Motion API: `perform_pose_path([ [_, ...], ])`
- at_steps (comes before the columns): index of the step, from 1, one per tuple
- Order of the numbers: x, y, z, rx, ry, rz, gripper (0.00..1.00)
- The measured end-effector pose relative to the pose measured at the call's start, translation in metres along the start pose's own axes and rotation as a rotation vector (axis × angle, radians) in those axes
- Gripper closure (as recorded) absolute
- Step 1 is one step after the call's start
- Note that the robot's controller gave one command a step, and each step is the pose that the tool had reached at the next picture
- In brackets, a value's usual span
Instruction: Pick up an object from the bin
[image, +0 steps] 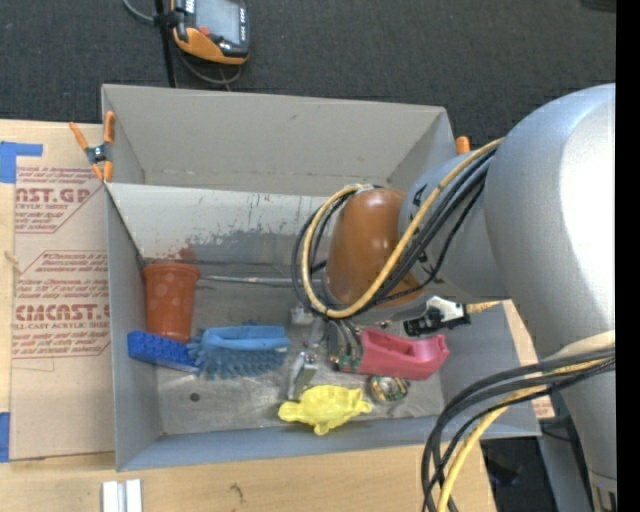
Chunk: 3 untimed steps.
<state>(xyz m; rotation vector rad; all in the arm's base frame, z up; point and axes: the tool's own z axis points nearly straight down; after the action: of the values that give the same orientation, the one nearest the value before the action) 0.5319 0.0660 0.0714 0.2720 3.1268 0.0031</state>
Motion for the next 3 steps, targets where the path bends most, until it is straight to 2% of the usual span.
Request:
perform_pose_path([
  [2, -0.002, 0.003, 0.000, 0.003, 0.002, -0.010, 0.00],
  [3, -0.005, 0.107, -0.001, 0.000, 0.000, 0.112, 1.00],
])
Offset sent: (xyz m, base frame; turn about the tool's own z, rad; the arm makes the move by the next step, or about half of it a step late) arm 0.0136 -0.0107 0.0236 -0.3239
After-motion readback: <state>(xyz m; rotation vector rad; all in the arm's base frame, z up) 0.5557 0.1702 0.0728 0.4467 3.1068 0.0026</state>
